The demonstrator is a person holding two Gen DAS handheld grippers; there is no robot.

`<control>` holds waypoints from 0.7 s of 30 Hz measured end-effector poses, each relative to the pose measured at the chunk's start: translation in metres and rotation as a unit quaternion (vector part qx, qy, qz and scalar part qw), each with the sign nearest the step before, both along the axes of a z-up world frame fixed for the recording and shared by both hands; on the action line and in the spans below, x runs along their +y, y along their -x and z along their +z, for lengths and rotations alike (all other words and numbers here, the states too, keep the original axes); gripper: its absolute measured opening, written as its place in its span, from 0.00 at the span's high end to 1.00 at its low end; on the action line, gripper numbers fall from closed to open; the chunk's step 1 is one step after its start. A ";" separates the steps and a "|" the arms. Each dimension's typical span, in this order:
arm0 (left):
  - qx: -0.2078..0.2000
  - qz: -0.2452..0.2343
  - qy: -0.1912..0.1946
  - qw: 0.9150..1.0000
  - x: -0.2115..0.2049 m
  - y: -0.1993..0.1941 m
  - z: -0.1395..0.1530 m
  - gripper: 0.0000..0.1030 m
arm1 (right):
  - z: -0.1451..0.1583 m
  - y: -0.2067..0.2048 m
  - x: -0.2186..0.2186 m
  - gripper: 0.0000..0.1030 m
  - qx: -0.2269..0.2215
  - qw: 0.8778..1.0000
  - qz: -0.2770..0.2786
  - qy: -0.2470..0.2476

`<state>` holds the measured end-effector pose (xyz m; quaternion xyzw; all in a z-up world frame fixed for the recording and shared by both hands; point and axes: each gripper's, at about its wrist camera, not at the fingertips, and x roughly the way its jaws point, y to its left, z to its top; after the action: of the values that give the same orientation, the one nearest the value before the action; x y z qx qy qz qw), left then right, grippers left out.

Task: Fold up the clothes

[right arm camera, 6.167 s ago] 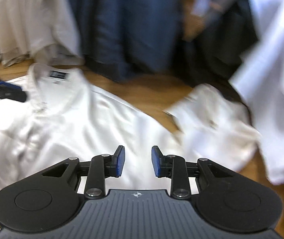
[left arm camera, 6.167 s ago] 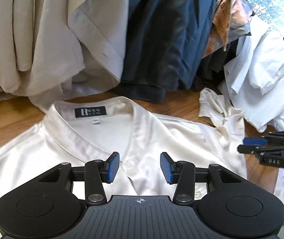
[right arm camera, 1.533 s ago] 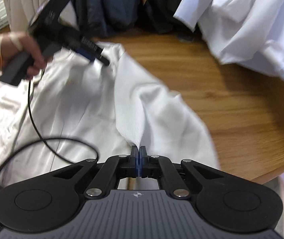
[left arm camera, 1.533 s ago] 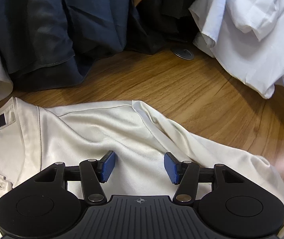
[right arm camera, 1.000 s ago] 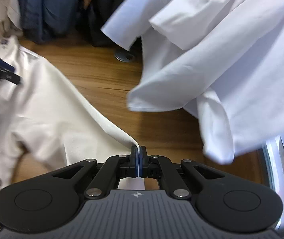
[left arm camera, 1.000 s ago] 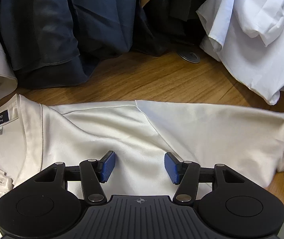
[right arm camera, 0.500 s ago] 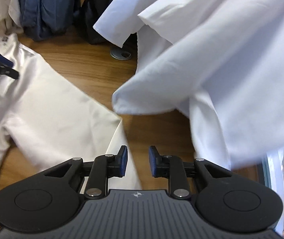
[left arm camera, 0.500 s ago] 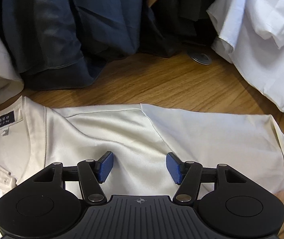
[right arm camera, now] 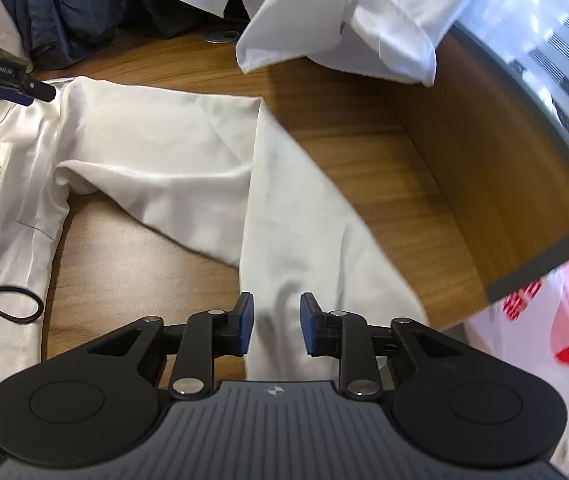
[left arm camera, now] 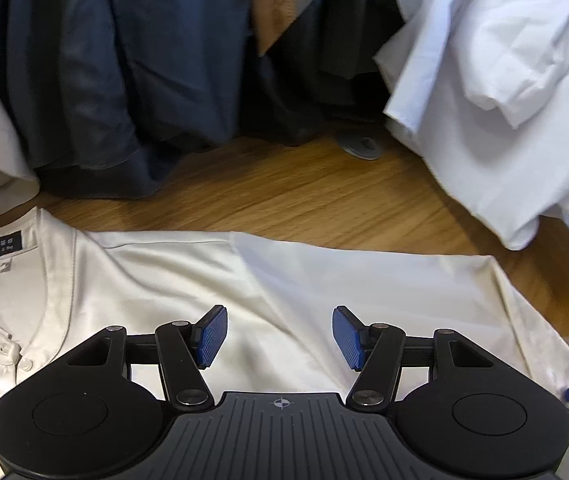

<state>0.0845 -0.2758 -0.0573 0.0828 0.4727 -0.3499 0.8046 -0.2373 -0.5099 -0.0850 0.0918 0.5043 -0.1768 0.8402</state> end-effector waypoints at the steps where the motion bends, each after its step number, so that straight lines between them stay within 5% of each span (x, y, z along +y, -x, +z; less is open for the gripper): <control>1: 0.000 -0.005 0.001 1.000 -0.001 0.001 0.002 0.41 | -0.003 0.001 0.003 0.66 0.002 1.000 -0.003 0.001; 8: -0.003 -0.034 -0.008 0.999 -0.003 0.010 0.008 0.41 | -0.017 0.001 0.009 0.67 0.000 1.000 -0.021 0.018; 10: -0.002 -0.037 -0.008 0.999 -0.001 0.010 0.008 0.41 | -0.018 0.003 0.008 0.78 -0.004 0.999 -0.030 0.020; 11: -0.002 -0.038 -0.008 0.999 0.000 0.010 0.008 0.41 | -0.017 0.003 0.007 0.97 -0.005 0.999 -0.036 0.018; 14: 0.000 -0.043 -0.007 0.999 0.003 0.011 0.008 0.41 | -0.013 0.006 0.004 0.98 -0.009 0.999 -0.044 0.011; 21: 0.010 -0.051 0.006 0.999 0.002 0.013 0.004 0.41 | 0.059 0.022 0.003 0.98 -0.035 0.998 -0.041 -0.016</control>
<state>0.0720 -0.2740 -0.0537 0.0982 0.4734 -0.3941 0.7816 -0.2589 -0.5065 -0.0263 0.1318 0.4734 -0.2000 0.8477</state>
